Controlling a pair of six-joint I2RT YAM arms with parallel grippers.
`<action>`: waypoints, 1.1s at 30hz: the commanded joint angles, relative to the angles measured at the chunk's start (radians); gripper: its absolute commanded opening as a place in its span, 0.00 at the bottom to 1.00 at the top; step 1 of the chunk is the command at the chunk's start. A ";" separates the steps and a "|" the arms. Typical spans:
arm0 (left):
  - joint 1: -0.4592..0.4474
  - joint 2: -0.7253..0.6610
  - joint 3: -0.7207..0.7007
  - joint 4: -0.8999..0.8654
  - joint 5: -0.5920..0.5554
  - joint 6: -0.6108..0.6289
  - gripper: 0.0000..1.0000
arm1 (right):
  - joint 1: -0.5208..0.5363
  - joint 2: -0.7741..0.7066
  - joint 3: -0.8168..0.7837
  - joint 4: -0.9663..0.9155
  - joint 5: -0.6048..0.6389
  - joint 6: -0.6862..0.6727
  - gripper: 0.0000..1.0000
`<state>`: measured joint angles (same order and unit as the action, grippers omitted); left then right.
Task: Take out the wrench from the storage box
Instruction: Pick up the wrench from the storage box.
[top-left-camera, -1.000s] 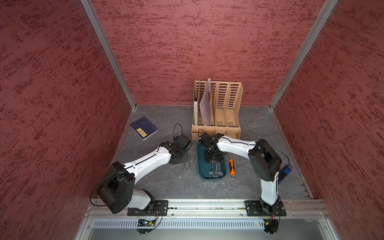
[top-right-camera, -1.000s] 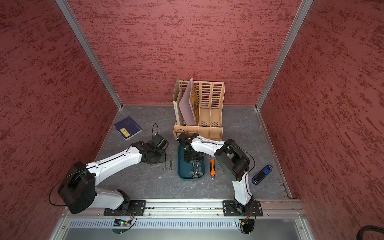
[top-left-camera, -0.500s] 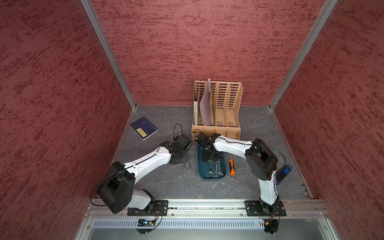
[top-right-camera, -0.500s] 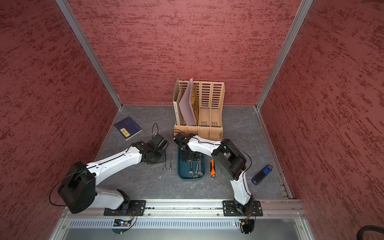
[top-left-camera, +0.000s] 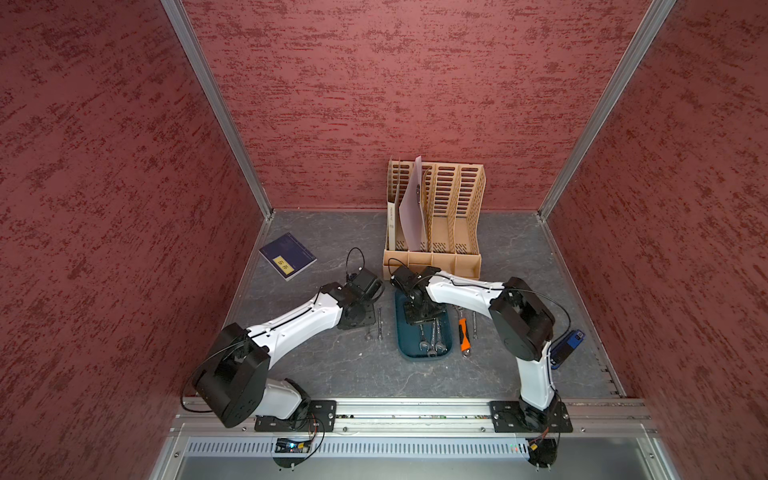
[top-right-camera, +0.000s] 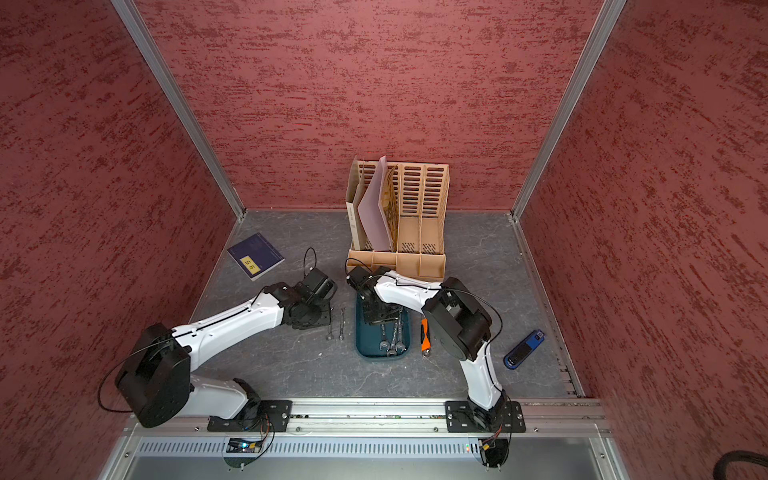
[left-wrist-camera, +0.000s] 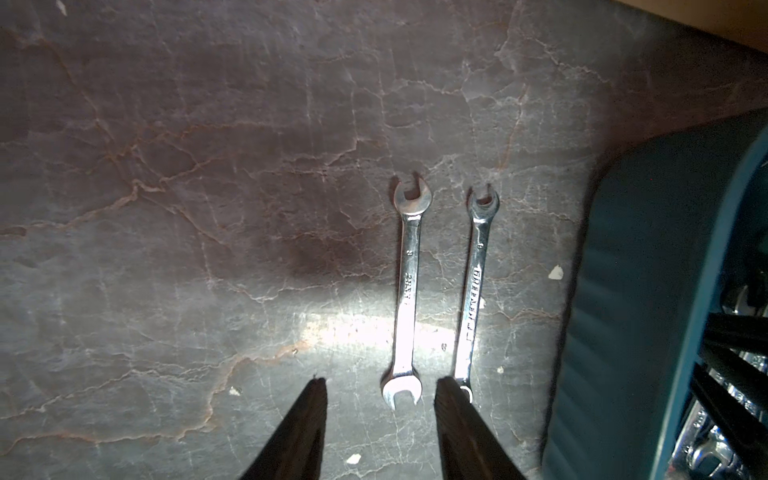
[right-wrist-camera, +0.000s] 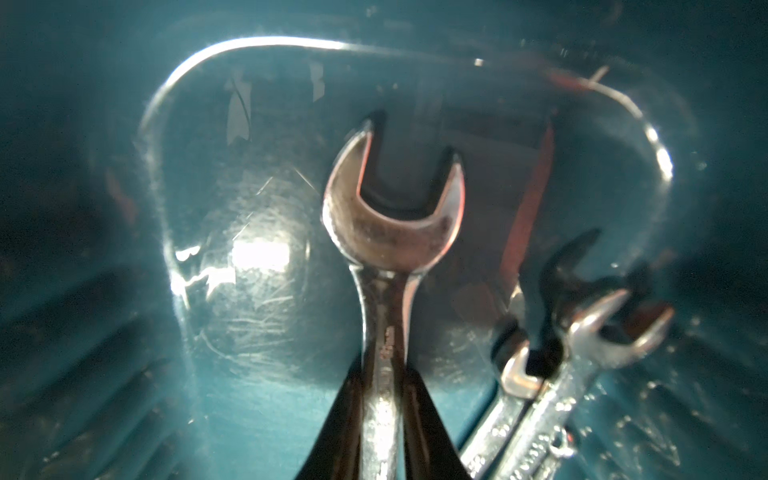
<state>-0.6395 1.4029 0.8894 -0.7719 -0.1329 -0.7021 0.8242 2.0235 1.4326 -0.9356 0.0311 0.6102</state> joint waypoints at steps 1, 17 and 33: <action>0.004 -0.024 0.020 -0.021 -0.014 -0.005 0.46 | 0.006 0.013 0.011 -0.050 0.041 -0.020 0.19; 0.005 -0.053 0.019 -0.046 -0.025 -0.010 0.46 | -0.010 -0.176 0.141 -0.187 0.068 -0.056 0.19; 0.004 -0.060 0.026 -0.063 -0.017 -0.011 0.46 | -0.224 -0.411 0.002 -0.219 0.091 -0.170 0.20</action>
<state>-0.6395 1.3571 0.8902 -0.8227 -0.1394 -0.7029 0.6426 1.6554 1.4799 -1.1519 0.0975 0.4839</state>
